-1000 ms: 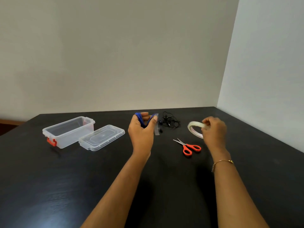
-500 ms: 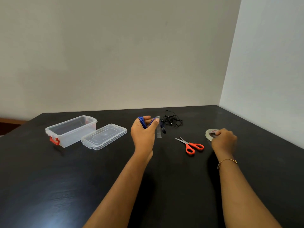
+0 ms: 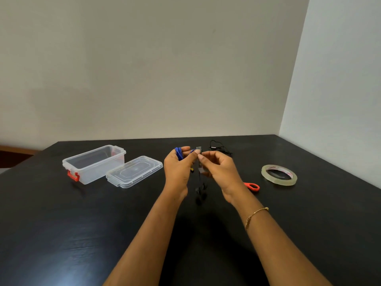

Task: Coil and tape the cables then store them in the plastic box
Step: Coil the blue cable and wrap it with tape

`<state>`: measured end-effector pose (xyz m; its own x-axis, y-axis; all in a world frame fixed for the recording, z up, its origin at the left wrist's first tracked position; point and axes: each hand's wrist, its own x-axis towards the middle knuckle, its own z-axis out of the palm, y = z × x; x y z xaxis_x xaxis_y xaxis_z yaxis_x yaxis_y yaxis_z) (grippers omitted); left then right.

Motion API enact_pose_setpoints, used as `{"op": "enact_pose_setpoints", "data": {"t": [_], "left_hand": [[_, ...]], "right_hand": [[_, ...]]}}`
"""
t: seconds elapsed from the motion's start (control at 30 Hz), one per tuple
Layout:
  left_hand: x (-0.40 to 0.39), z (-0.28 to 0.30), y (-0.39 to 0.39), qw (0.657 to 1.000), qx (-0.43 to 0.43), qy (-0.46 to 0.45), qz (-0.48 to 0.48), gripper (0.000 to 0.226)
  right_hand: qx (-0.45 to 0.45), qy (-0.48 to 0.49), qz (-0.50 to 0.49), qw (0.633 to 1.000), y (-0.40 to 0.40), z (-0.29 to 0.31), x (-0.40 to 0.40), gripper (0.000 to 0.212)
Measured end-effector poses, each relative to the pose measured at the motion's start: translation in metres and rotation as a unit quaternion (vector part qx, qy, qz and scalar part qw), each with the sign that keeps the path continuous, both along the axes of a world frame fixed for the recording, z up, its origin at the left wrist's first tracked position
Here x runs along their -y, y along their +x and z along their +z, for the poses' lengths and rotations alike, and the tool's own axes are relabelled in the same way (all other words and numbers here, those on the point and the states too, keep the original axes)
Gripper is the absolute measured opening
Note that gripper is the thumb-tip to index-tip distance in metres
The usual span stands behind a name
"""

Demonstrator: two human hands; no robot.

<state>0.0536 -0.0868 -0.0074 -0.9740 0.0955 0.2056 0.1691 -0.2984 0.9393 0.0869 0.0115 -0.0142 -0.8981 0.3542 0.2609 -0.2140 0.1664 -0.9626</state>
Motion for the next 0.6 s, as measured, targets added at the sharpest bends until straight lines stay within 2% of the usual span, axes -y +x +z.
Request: {"op": "enact_pose_setpoints", "data": {"t": [0.13,0.3,0.5,0.6], "left_hand": [[0.006,0.003,-0.006,0.999,0.018,-0.005,-0.030,0.017],[0.010,0.004,-0.008,0.997,0.020,-0.055,-0.049,0.022],[0.012,0.009,-0.007,0.993,0.008,-0.092,-0.071,0.005],[0.012,0.012,-0.008,0.992,0.003,-0.108,-0.062,0.007]], "right_hand": [[0.008,0.004,0.007,1.000,-0.001,-0.002,0.001,0.016],[0.016,-0.015,0.023,1.000,0.003,0.001,-0.001,0.009],[0.029,-0.163,0.102,0.981,0.004,0.008,-0.006,0.015],[0.000,-0.210,0.110,0.972,0.006,0.013,-0.009,0.016]]}}
